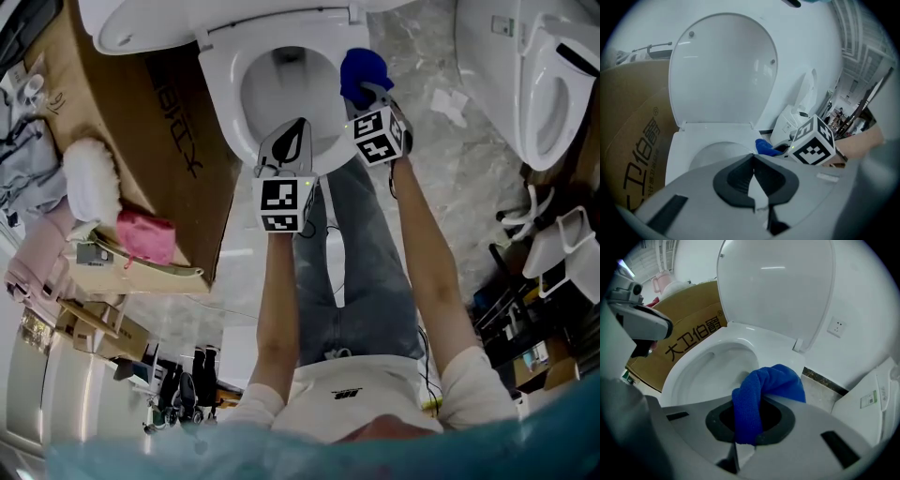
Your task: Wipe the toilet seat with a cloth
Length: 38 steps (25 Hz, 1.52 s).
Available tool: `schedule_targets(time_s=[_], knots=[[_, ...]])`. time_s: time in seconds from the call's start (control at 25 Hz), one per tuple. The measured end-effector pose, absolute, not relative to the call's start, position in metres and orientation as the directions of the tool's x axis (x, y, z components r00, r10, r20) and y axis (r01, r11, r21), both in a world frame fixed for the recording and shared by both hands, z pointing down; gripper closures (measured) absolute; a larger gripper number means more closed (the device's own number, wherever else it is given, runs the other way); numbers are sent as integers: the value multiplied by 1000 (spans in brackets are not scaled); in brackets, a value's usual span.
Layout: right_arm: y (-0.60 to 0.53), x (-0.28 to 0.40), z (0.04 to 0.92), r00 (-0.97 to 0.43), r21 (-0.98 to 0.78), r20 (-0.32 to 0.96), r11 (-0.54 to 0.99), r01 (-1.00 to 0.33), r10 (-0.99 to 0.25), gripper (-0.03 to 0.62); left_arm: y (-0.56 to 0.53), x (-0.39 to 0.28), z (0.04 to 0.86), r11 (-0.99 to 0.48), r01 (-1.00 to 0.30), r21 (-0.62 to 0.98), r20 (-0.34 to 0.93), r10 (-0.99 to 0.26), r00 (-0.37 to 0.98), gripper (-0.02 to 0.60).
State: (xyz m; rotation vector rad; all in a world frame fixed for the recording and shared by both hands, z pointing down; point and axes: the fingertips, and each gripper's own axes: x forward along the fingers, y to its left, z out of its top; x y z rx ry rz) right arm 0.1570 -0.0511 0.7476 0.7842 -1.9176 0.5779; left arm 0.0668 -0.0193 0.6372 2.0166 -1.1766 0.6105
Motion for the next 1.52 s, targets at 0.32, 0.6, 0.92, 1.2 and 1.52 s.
schedule_targets(time_s=[0.32, 0.6, 0.92, 1.2, 1.52], knots=[[-2, 169, 737, -311, -67, 907, 633, -772, -283, 574, 10, 64, 626, -370, -868, 330, 693, -530, 489, 572], [38, 171, 676, -320, -52, 883, 606, -794, -343, 572, 33, 49, 582, -419, -857, 299, 681, -536, 499, 572], [41, 143, 537, -374, -9, 808, 624, -781, -456, 572, 37, 23, 480, -454, -854, 254, 640, -583, 501, 572], [32, 122, 395, -425, 35, 693, 616, -787, -582, 572, 33, 1, 366, -474, -855, 212, 566, -653, 503, 572], [37, 106, 258, -493, 46, 540, 608, -792, -682, 572, 44, -3, 251, -526, -835, 165, 475, -700, 534, 572]])
